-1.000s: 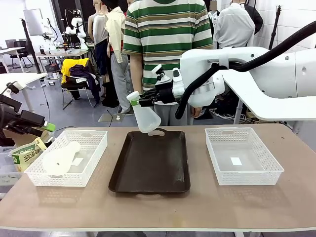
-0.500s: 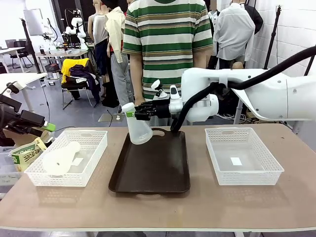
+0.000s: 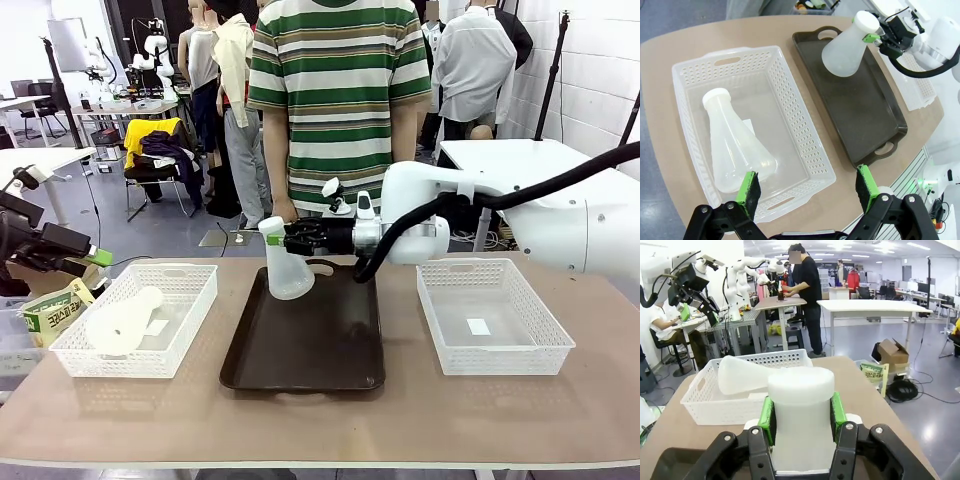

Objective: Prepare the laboratory tools.
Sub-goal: Place the picked Big flask upright in the Handle tray as instructed by the person.

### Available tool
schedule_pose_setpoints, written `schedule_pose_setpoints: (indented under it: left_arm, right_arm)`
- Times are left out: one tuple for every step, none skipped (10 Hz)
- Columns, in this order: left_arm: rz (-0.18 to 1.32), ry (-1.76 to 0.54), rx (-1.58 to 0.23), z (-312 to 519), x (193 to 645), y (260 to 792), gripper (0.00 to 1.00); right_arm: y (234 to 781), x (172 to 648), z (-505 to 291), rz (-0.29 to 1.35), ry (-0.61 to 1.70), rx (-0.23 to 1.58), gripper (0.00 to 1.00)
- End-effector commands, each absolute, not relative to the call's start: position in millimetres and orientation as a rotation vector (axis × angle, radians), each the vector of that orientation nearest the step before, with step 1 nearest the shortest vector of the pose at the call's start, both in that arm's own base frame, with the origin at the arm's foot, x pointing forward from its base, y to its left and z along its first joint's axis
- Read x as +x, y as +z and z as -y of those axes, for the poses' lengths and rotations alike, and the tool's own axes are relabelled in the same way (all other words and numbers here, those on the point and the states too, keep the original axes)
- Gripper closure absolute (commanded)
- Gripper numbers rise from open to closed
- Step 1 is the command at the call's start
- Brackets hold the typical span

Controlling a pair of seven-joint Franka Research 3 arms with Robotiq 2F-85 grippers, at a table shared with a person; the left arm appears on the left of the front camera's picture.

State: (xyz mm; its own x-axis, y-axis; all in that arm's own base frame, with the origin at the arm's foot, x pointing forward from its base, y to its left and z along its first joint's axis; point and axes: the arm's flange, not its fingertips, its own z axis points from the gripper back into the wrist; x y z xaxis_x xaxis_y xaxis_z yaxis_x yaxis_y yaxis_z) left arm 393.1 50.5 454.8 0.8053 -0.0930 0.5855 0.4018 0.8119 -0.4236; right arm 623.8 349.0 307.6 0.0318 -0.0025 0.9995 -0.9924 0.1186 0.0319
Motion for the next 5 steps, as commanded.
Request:
schedule_pose_setpoints:
  left_arm:
    - [0.595,-0.298,-0.588,-53.0,394.0,451.9,0.0]
    - [0.595,-0.298,-0.588,-53.0,394.0,451.9,0.0]
    - [0.595,-0.298,-0.588,-53.0,394.0,451.9,0.0]
    - [0.595,-0.298,-0.588,-53.0,394.0,451.9,0.0]
    - [0.595,-0.298,-0.588,-53.0,394.0,451.9,0.0]
  right_arm:
    - [306.2,610.7,-341.5,1.254,1.079,1.15,1.0]
    - [303.0,612.2,-338.9,1.256,1.076,1.153,1.0]
    - [300.2,612.3,-337.2,1.254,1.072,1.16,1.0]
    - [298.3,612.1,-335.9,1.246,1.062,1.16,0.85]
    - [297.7,611.0,-334.7,1.235,1.067,1.151,0.66]
